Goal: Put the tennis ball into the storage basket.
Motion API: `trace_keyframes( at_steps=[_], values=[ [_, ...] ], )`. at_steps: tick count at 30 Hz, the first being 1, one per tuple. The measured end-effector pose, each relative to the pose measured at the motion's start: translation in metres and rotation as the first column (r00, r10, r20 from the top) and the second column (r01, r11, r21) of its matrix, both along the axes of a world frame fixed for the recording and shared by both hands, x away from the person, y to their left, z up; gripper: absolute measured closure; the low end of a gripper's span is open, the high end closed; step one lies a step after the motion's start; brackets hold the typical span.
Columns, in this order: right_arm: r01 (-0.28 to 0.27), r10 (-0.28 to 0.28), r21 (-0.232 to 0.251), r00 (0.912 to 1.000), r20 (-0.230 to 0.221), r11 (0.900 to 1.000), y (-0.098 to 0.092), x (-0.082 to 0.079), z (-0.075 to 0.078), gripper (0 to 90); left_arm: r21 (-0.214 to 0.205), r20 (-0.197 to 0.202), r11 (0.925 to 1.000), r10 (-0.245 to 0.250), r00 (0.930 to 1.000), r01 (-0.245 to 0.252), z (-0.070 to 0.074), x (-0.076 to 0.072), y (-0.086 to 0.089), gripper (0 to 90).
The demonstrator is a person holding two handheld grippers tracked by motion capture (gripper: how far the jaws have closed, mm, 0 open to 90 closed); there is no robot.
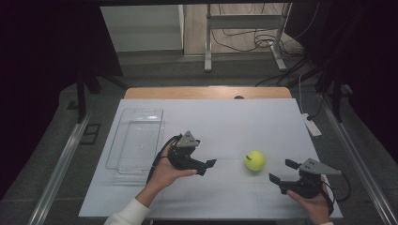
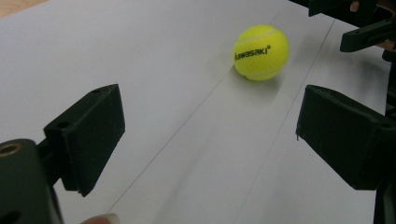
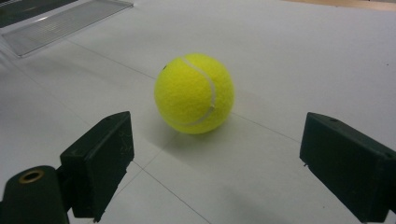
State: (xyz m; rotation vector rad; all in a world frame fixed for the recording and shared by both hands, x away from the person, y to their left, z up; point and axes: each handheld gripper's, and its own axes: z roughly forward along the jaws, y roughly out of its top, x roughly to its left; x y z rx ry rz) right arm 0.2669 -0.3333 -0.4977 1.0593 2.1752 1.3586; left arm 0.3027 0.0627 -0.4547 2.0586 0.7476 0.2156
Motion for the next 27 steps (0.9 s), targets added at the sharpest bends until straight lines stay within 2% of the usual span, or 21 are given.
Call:
trace_keyframes(
  at_steps=[10,27],
  values=[
    [-0.002,0.002,-0.003,1.0000,0.002,1.0000,-0.001,0.000,0.000,10.1,-0.002,0.001,0.9995,-0.031,0.9995,0.031,0.004,0.005,-0.017,8.7],
    [-0.003,0.003,-0.003,1.0000,-0.002,1.0000,-0.001,0.000,0.000,10.0,0.000,-0.014,0.9981,-0.062,0.9980,0.062,0.004,0.011,-0.036,8.7]
  ],
)
